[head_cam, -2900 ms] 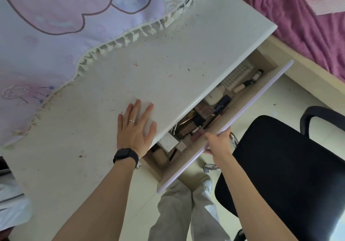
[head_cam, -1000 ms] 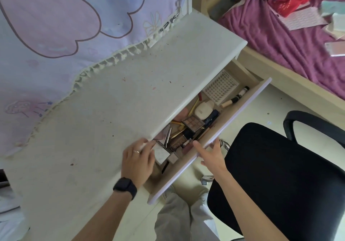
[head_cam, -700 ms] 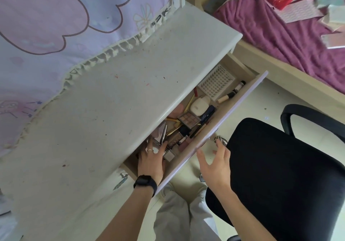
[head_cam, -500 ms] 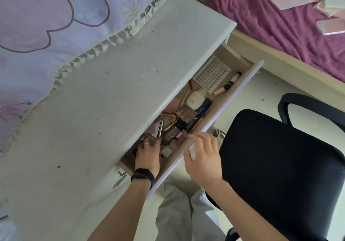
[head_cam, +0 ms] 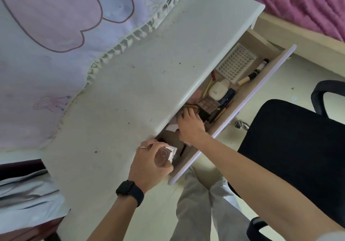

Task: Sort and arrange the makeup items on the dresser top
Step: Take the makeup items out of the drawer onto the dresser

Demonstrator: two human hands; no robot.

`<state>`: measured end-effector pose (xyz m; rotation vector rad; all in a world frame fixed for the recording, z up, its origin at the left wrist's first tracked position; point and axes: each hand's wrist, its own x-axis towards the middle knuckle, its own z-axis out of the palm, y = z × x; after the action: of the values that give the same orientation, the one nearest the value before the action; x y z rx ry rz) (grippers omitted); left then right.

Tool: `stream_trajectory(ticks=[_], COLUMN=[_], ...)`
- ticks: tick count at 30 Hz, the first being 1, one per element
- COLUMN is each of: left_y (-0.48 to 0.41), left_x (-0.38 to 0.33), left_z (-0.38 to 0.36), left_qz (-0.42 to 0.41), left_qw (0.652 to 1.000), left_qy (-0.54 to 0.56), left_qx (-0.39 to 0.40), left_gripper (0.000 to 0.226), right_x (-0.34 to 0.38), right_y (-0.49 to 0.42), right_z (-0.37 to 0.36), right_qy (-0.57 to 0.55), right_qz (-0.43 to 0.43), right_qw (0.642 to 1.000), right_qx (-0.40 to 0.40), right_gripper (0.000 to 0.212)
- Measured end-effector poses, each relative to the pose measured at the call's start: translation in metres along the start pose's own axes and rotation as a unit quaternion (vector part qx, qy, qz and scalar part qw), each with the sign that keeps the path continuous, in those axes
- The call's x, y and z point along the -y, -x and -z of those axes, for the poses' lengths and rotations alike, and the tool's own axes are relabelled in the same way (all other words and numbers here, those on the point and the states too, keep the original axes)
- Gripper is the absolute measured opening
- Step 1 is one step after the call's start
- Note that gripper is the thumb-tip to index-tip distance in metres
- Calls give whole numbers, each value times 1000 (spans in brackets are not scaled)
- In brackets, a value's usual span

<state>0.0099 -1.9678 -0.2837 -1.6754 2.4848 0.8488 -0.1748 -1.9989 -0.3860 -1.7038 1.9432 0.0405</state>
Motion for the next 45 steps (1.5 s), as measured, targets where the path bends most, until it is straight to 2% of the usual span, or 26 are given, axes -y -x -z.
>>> stream_trajectory(ticks=[4,6,8,11,15,18,22,27,33,37,42,45], left_y=[-12,-23,-34,-47,-54,-60,-66,-64,-61,-58,-37,-17], left_x=[10,17,23,28,29,31,36,31,34,54,100,150], left_z=[21,29,36,39,37,32,18,15,23,34,54,71], left_qz=[27,58,102,104,120,145,155,164,126,96,116,161], left_qw=[994,990,987,989,986,981,981,971,977,981,986,982], left_qy=[-7,-24,-19,-25,74,89,-101,-171,-166,-169,-112,-78], left_qx=[-106,-127,-125,-98,-85,-97,-58,-33,-41,-20,-43,-67], left_gripper=[55,51,44,39,36,36,47,48,46,44,29,29], right_x=[12,16,18,18,21,20,17,15,1,-1,49,101], right_y=[-19,-25,-30,-33,-31,-23,-7,15,52,70,60,39], right_z=[-10,-14,-18,-19,-13,-8,5,36,89,116,131,125], right_qy=[51,72,91,113,123,95,90,94,14,-123,-213,-220], right_qz=[-10,-20,-22,-16,-18,-35,-50,-58,-56,-59,-18,-10], right_qw=[998,996,995,993,992,994,993,985,985,976,968,971], right_qx=[32,40,40,36,34,35,64,135,161,171,133,96], right_gripper=[85,86,83,79,78,79,81,93,93,83,61,65])
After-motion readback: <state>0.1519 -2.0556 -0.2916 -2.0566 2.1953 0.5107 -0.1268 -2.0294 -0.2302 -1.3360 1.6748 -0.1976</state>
